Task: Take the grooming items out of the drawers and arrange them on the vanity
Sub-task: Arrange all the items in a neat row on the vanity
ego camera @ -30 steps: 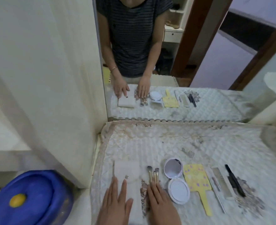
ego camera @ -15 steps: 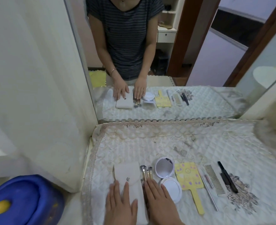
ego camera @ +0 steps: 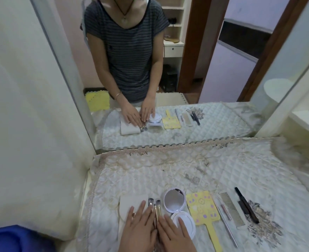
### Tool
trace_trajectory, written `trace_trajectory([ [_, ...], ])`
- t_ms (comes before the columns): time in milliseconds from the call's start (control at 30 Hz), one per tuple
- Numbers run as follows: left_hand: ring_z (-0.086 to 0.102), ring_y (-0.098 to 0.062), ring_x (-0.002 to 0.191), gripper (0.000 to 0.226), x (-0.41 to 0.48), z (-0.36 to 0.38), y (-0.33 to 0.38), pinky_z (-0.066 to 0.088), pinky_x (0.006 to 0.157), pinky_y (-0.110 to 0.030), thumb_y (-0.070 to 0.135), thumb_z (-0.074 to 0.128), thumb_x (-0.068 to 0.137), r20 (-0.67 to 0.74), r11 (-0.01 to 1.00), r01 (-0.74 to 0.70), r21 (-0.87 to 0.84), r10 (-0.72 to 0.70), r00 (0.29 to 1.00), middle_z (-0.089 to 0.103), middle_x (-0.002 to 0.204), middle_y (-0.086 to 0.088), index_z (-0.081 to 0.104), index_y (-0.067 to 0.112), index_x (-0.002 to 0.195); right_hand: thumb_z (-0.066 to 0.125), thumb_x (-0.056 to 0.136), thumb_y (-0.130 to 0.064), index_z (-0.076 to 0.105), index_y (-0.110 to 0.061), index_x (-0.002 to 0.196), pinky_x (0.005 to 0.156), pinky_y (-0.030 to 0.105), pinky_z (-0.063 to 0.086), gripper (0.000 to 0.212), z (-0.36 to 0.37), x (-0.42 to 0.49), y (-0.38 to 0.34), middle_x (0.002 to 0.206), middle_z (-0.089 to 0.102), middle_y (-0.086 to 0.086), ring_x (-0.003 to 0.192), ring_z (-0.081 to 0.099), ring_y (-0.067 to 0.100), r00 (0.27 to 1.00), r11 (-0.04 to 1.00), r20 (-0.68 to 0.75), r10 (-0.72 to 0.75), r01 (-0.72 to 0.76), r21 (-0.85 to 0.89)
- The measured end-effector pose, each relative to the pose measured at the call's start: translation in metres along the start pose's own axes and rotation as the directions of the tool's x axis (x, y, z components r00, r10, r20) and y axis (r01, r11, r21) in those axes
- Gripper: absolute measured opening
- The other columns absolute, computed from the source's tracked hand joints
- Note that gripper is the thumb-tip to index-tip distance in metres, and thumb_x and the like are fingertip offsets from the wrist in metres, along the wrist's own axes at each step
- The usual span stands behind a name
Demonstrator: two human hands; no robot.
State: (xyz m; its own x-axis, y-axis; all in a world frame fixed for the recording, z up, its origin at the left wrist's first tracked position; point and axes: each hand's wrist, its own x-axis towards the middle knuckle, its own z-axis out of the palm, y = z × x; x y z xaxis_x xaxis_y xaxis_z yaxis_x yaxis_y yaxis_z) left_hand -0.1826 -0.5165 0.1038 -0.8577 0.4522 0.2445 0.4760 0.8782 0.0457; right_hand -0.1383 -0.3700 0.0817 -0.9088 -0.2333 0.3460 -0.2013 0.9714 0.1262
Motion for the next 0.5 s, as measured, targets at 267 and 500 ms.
trace_trajectory([
  [267,-0.009,-0.005,0.143,0.049,-0.006,-0.001,0.000,0.007,0.111,-0.037,0.040,0.046,0.061,0.030,0.996,0.033,-0.078,-0.031,0.999,0.067,0.117,0.012,0.070,0.024,0.101,0.019,0.094,-0.025,0.016,-0.024,0.145,0.115,0.045,-0.001,0.051,0.005,0.001,0.001,0.156,0.009,-0.008,0.145,-0.007,0.015,0.991,1.000,-0.134,-0.014,0.017,0.020],
  [500,-0.009,-0.004,0.143,0.047,-0.006,-0.001,-0.002,0.007,0.110,-0.038,0.048,0.047,0.065,0.051,0.995,0.027,-0.096,-0.022,0.998,0.068,0.115,0.013,0.070,0.026,0.099,0.015,0.095,-0.036,0.023,-0.025,0.143,0.115,0.044,-0.003,0.049,0.000,0.004,0.010,0.157,0.003,-0.007,0.145,-0.008,0.014,0.998,0.999,-0.063,-0.028,0.029,0.016],
])
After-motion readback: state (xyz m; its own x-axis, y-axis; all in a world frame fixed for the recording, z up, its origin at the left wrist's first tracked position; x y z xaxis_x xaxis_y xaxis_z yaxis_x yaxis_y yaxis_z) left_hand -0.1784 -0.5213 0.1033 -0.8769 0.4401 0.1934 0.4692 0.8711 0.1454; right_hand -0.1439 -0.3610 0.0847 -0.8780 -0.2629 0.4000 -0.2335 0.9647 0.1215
